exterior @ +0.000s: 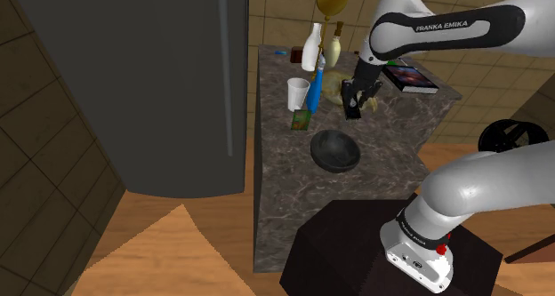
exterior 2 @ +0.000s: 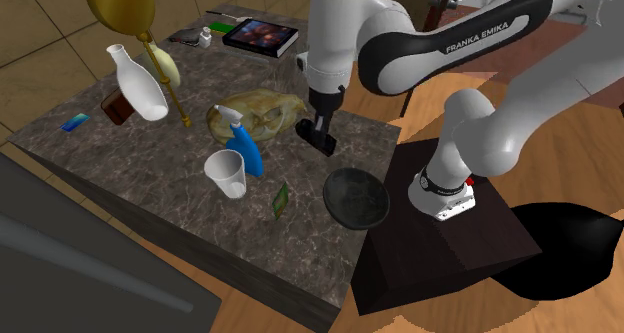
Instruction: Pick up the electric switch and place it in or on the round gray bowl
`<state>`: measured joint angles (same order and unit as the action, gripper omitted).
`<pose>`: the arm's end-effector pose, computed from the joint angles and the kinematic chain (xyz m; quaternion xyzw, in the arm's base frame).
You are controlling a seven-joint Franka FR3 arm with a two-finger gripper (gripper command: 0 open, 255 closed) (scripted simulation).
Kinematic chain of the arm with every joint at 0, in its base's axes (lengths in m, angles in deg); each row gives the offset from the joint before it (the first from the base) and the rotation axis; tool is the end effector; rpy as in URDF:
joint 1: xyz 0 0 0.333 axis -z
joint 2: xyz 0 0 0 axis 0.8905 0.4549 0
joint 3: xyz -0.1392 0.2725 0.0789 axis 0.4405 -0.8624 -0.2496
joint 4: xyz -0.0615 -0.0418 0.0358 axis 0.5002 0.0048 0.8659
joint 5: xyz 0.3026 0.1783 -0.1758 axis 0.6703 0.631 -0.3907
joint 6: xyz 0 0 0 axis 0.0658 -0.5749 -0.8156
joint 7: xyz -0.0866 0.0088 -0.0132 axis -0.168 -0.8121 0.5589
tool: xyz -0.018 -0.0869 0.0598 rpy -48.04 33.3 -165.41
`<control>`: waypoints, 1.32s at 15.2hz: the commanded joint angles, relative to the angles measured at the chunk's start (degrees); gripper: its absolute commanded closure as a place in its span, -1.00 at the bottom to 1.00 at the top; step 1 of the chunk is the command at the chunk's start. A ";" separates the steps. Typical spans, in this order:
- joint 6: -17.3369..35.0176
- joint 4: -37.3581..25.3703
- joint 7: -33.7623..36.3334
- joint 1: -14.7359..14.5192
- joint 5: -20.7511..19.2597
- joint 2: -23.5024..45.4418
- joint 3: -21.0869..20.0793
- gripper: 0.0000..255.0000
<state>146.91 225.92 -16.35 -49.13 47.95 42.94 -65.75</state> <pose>0.3714 -0.0742 0.4727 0.9728 -0.2308 0.0208 0.0067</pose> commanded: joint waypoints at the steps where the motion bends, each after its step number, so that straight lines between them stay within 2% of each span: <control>1: -1.11 1.78 2.25 -1.15 1.07 -2.90 -1.77 1.00; 11: -6.34 8.03 14.20 -8.80 8.80 -14.70 -11.77 1.00; 20: 1.29 14.09 14.22 -9.27 9.94 -13.09 -13.04 1.00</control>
<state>147.27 239.36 -2.02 -58.42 57.83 29.60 -78.74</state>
